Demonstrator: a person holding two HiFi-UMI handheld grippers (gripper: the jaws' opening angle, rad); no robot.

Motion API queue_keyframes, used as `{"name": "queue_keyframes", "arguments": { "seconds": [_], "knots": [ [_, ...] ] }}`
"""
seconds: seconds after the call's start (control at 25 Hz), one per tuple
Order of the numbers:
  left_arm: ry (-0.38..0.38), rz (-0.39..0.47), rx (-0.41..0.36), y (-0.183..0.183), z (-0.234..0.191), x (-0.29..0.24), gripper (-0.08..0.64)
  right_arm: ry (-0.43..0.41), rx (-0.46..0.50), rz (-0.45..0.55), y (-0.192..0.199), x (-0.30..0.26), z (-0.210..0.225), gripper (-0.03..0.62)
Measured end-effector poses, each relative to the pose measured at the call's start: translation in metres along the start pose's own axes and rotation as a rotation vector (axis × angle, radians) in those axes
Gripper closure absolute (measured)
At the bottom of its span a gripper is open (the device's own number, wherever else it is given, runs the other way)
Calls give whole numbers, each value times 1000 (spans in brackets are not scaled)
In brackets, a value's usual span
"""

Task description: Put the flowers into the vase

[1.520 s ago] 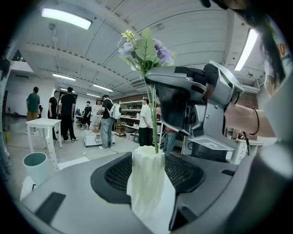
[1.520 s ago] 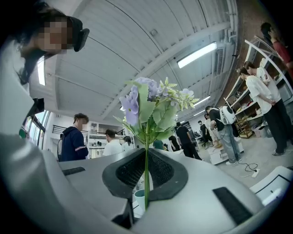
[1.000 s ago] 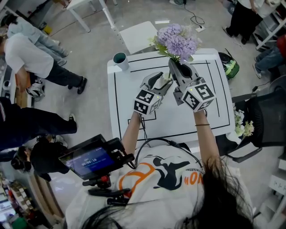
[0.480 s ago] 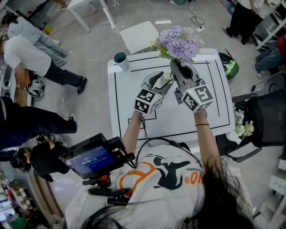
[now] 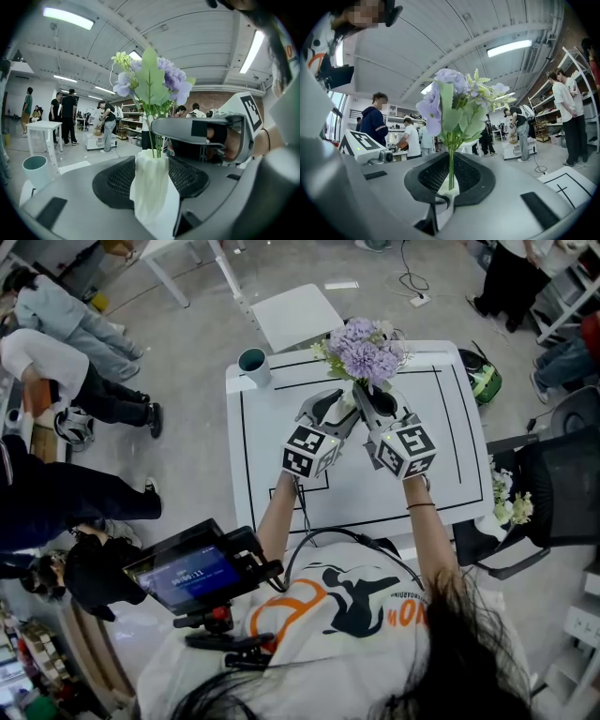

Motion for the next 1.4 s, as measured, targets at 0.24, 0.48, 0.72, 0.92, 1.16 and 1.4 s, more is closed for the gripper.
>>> {"name": "queue_keyframes", "arguments": {
  "seconds": [0.24, 0.48, 0.72, 0.92, 1.16, 1.4],
  "knots": [
    [1, 4, 1, -1, 0, 1, 333, -50, 45, -113, 13, -1, -9, 431],
    [4, 2, -11, 0, 0, 1, 333, -51, 10, -155, 18, 7, -9, 406],
    [3, 3, -14, -1, 2, 1, 333, -59, -79, -160, 24, 15, -2, 380],
    [8, -12, -38, 1, 3, 0, 329, -49, -100, -152, 26, 19, -1, 380],
    [17, -42, -76, 4, 10, 0, 278, -39, -119, -140, 26, 24, 1, 380],
    [13, -20, -4, 12, 6, 16, 278, -12, -145, -129, 27, 35, -2, 380]
  ]
}}
Point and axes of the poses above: the fingertips, and each gripper's own axes: x backward along the fingers, z to its right, y out of its underside, the point moved 6 cm from there along x, backward along the fingers, and after that the axes turned 9 degrees about -z, right-handed, at the moved point
